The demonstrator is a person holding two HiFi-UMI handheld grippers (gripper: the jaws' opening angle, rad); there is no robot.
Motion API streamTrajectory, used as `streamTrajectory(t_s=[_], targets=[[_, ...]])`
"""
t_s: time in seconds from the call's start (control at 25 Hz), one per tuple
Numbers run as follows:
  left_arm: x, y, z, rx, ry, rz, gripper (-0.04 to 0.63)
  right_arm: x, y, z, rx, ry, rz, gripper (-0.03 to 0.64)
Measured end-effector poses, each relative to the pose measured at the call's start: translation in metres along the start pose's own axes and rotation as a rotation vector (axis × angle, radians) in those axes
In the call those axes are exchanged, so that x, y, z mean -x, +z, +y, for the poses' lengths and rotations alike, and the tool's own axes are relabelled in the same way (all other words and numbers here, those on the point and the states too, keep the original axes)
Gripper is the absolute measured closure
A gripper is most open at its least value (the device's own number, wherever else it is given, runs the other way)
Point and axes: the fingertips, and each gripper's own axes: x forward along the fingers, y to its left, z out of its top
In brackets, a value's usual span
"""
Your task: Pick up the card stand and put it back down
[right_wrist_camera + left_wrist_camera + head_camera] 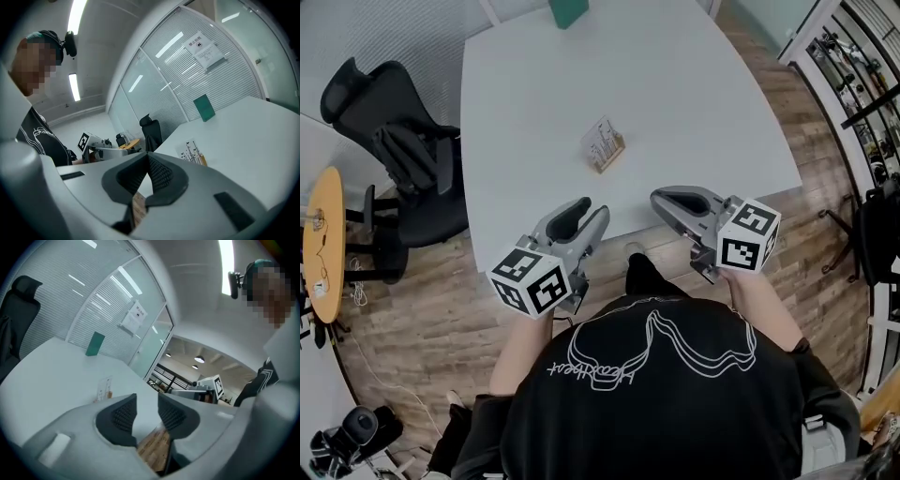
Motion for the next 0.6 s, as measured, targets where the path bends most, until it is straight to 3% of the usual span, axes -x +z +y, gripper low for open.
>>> streamTrajectory(t_s=[0.08, 0.44, 0.6], targets=[[0.009, 0.005, -0.018, -0.022, -0.032, -0.029, 0.547, 0.003, -0.002, 0.011, 0.012, 0.004, -0.008, 0.609], [0.035, 0.002, -0.067, -0.169, -0.065, -0.047, 0.583, 0.013, -0.007, 0.058, 0.062, 0.051, -0.036, 0.610], [0.043, 0.001, -0.072, -0.173, -0.069, -0.054, 0.583, 0.014, -0.006, 0.073, 0.086, 0.066, -0.051, 0.611]])
